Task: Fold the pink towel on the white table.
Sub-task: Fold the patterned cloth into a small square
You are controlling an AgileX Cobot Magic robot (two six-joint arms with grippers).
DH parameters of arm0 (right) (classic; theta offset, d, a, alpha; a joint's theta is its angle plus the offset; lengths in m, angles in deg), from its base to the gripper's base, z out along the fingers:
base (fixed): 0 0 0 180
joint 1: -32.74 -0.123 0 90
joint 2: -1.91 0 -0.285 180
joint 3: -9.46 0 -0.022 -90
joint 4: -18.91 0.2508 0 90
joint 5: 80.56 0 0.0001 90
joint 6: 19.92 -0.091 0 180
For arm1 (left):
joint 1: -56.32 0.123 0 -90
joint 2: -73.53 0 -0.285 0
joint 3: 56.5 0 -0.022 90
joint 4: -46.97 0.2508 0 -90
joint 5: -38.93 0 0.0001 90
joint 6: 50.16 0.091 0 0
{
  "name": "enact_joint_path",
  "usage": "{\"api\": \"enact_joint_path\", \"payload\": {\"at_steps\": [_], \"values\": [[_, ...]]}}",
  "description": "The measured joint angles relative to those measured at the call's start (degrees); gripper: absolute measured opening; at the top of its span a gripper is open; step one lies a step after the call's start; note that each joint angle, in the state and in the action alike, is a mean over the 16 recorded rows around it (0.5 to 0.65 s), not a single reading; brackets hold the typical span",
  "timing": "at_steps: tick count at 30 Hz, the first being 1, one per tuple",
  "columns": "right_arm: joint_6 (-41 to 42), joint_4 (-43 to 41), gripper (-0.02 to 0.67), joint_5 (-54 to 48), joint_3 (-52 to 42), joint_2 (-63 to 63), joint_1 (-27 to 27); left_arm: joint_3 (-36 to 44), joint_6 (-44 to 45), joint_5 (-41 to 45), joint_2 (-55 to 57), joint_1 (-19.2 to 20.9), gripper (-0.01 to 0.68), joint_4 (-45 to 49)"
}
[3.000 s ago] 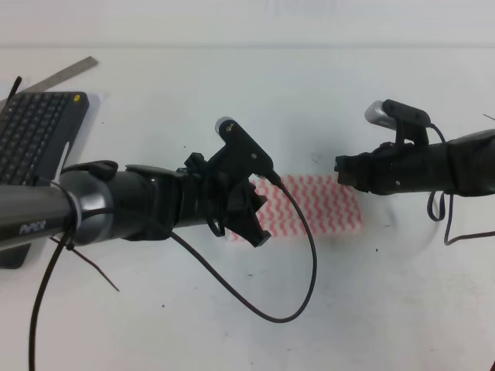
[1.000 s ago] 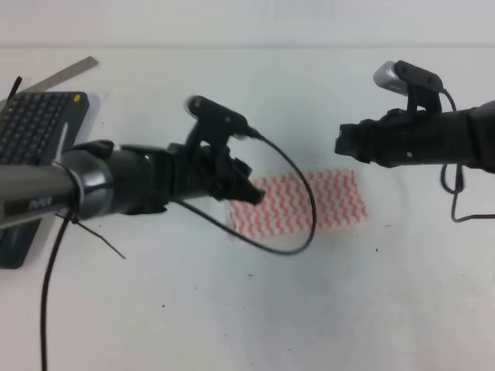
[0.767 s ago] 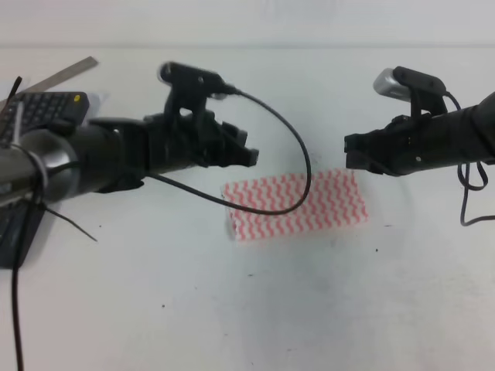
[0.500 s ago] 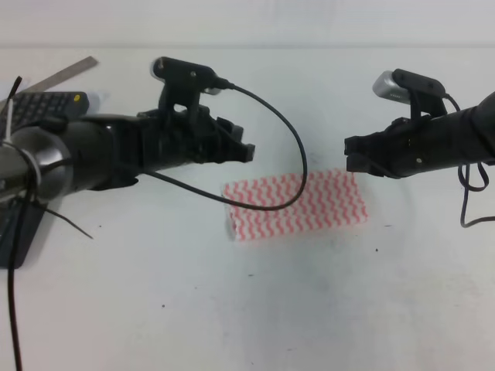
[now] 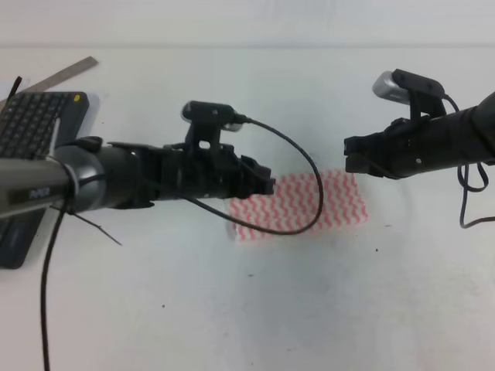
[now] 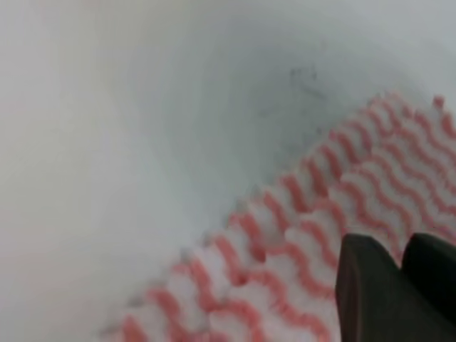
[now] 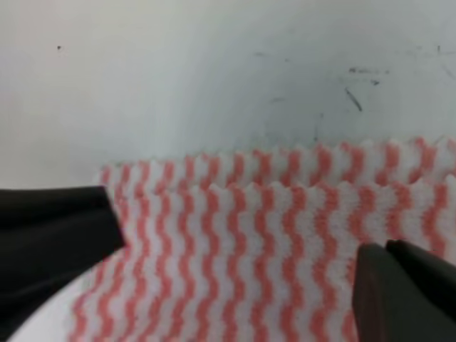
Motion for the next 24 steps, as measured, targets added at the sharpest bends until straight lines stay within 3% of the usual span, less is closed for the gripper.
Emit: {"api": "enact_joint_path", "payload": {"at_steps": [24], "values": [[-2.78, -0.16, 0.005, -4.01, 0.0, 0.71, 0.0, -0.11, -0.31, -5.69, 4.92, -0.96, 0.009, 3.82]]}}
